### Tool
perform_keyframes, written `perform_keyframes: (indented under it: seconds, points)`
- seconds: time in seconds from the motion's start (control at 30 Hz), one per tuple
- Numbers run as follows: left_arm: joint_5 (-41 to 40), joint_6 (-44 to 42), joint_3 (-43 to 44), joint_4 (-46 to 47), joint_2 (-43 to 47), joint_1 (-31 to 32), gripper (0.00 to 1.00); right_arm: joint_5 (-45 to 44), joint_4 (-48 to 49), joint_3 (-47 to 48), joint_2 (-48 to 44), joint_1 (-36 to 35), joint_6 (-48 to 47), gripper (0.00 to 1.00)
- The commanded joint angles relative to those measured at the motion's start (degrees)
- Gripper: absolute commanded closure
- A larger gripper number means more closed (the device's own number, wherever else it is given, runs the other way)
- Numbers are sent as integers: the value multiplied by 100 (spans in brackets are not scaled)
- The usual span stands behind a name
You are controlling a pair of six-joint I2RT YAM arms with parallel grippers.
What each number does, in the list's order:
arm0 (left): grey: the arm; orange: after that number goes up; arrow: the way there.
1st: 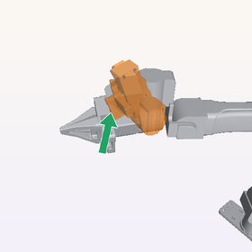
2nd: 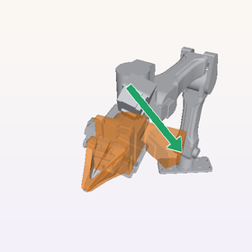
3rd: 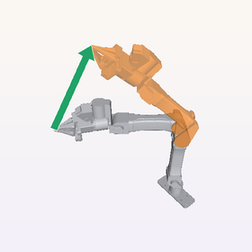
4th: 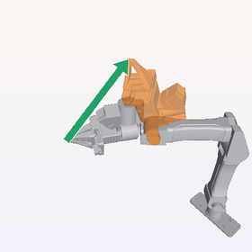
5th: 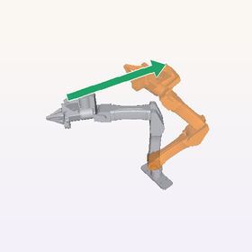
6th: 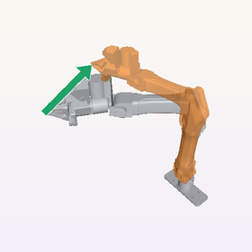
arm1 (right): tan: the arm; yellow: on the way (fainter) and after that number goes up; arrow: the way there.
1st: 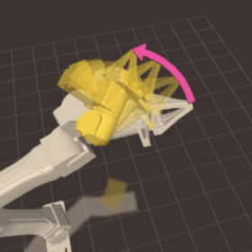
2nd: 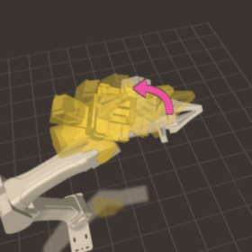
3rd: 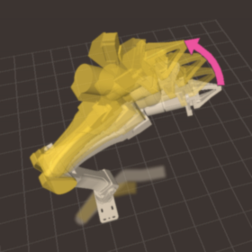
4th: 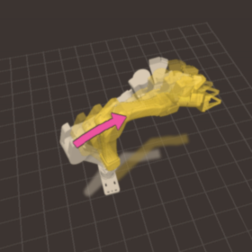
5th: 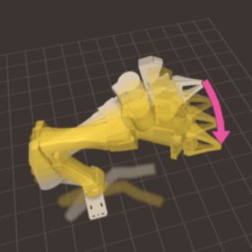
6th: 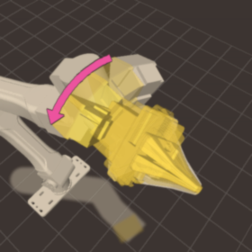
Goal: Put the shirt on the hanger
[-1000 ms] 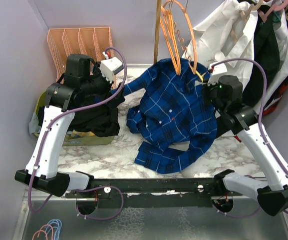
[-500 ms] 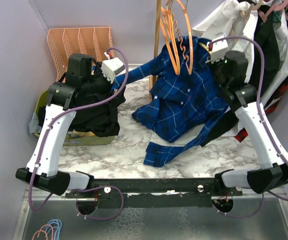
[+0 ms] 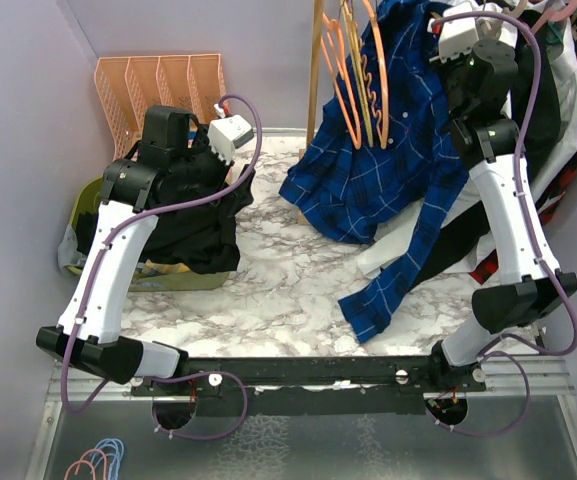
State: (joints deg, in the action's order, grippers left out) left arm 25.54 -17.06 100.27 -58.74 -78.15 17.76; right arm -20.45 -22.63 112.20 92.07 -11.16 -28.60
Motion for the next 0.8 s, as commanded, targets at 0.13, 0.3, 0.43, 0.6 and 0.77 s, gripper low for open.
perform_keyframes:
  seconds: [0.13,0.3,0.43,0.6,0.77]
  points:
    - [-51,-21,-106,34,-1,-28,1,-733,1232,1118,641,105,-612,99]
    - [-26,13,-267,125,-9,-111,1,-1166,1527,1493,1021,110,-743,99]
    - [51,46,-370,194,-54,-205,1,-1368,1638,1655,1232,107,-788,99]
    - [207,67,-398,220,-102,-350,1,-1322,1545,1609,1418,105,-750,99]
    - [281,85,-479,251,-75,-560,1,-1243,1462,1625,1669,114,-728,99]
